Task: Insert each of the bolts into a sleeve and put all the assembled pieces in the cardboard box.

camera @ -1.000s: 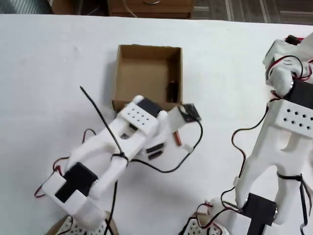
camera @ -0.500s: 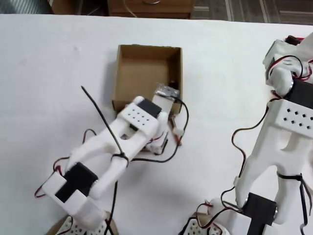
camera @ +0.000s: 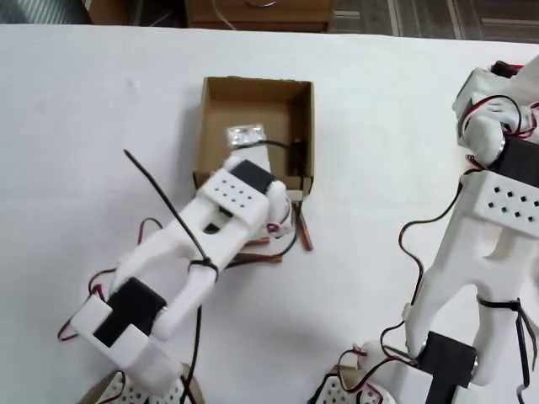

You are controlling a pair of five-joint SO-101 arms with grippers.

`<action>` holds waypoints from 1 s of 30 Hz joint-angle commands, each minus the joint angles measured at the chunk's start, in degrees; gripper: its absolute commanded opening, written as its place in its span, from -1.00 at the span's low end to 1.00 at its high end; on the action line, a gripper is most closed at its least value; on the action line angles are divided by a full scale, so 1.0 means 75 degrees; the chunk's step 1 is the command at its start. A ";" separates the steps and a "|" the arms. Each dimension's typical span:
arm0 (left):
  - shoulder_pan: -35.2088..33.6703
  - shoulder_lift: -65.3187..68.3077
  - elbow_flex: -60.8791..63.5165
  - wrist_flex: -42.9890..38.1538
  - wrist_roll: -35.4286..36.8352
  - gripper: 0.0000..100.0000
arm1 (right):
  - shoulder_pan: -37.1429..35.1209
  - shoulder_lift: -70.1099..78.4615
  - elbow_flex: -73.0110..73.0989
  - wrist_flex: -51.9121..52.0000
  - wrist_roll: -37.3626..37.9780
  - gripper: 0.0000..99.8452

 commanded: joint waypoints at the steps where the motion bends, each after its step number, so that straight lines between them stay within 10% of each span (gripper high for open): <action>1: -0.0059 -0.0199 -0.0147 0.0105 0.1043 -0.70 | 0.0041 -0.0029 -0.0422 0.0029 -0.0070 -0.96; 14: -0.0070 -0.0188 0.0686 0.0504 0.0821 -0.70 | 0.0041 -0.0029 -0.0422 0.0029 -0.0070 -0.96; 30: -0.0715 -0.0199 0.2303 -0.1770 0.0832 -0.70 | 0.0041 -0.0029 -0.0422 0.0029 -0.0070 -0.96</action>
